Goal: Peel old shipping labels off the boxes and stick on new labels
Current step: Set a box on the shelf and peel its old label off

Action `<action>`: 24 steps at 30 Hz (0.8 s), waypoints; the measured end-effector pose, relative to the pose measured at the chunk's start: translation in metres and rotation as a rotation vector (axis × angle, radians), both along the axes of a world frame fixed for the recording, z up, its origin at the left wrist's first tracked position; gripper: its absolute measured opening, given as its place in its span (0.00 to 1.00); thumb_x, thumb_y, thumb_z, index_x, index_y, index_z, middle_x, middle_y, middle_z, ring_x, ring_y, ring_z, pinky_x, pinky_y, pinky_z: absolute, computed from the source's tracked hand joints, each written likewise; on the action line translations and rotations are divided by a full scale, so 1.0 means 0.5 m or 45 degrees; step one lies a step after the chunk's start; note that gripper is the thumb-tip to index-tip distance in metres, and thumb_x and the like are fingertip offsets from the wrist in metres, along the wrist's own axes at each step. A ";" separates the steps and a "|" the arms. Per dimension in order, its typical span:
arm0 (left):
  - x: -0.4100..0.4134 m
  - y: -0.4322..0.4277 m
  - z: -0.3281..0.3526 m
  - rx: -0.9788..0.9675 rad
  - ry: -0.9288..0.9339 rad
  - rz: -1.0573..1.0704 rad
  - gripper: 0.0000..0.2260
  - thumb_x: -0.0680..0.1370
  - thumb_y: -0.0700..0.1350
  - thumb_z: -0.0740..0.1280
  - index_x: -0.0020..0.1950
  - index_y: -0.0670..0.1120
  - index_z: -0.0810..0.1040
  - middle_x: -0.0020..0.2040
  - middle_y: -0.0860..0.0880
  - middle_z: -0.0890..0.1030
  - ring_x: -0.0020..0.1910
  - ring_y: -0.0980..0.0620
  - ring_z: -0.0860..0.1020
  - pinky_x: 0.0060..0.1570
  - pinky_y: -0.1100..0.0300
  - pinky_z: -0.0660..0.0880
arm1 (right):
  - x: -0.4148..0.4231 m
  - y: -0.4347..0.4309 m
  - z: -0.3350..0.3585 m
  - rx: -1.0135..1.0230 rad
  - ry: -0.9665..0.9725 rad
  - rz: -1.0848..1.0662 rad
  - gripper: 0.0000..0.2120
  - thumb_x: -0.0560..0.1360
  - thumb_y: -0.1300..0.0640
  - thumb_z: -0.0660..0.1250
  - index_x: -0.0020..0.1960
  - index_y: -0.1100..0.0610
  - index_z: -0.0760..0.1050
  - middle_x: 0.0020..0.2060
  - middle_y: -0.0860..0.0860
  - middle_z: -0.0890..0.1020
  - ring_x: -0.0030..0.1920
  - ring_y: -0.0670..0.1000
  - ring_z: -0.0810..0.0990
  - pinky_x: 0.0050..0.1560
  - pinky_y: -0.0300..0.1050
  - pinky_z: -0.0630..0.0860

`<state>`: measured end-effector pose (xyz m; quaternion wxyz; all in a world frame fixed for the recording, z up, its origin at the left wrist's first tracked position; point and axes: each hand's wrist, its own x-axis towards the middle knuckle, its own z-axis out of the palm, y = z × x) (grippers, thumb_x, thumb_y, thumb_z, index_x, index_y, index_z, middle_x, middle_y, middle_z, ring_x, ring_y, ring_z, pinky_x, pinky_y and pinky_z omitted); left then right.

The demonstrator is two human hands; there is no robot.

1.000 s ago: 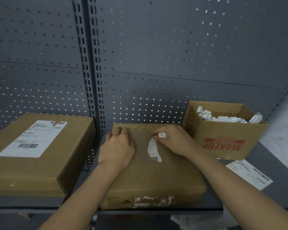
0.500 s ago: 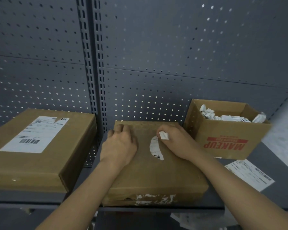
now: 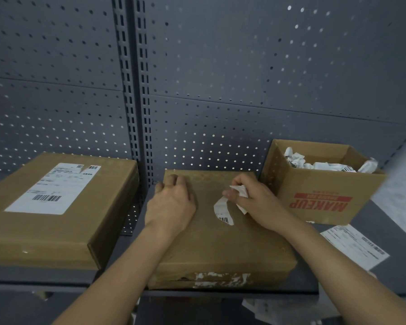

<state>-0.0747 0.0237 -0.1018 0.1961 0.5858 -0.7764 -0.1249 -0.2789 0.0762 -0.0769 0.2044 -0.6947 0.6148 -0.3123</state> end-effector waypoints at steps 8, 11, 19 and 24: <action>0.001 -0.001 0.003 0.013 -0.015 -0.010 0.15 0.81 0.49 0.56 0.64 0.43 0.70 0.68 0.45 0.69 0.65 0.39 0.69 0.55 0.43 0.73 | 0.028 0.008 0.014 0.010 0.189 -0.010 0.14 0.75 0.44 0.70 0.42 0.45 0.65 0.42 0.45 0.73 0.41 0.43 0.72 0.37 0.41 0.69; 0.001 -0.003 0.000 0.006 -0.010 -0.010 0.14 0.80 0.48 0.57 0.63 0.43 0.71 0.67 0.44 0.70 0.64 0.39 0.70 0.55 0.44 0.73 | 0.028 0.010 0.008 -0.009 0.182 0.025 0.11 0.79 0.46 0.66 0.42 0.49 0.67 0.40 0.47 0.76 0.40 0.44 0.73 0.38 0.44 0.69; 0.009 -0.013 -0.003 -0.016 0.042 -0.021 0.13 0.81 0.48 0.57 0.61 0.44 0.72 0.65 0.46 0.72 0.62 0.41 0.72 0.55 0.44 0.75 | 0.022 0.022 -0.007 -0.138 0.015 -0.010 0.11 0.80 0.53 0.65 0.43 0.55 0.68 0.39 0.54 0.76 0.40 0.53 0.74 0.40 0.45 0.68; 0.008 -0.013 -0.003 -0.025 0.054 -0.026 0.12 0.82 0.49 0.56 0.61 0.44 0.72 0.64 0.45 0.73 0.61 0.41 0.72 0.55 0.43 0.75 | 0.025 0.029 -0.006 -0.180 -0.125 -0.017 0.10 0.79 0.56 0.67 0.42 0.53 0.68 0.40 0.50 0.77 0.40 0.46 0.74 0.41 0.38 0.68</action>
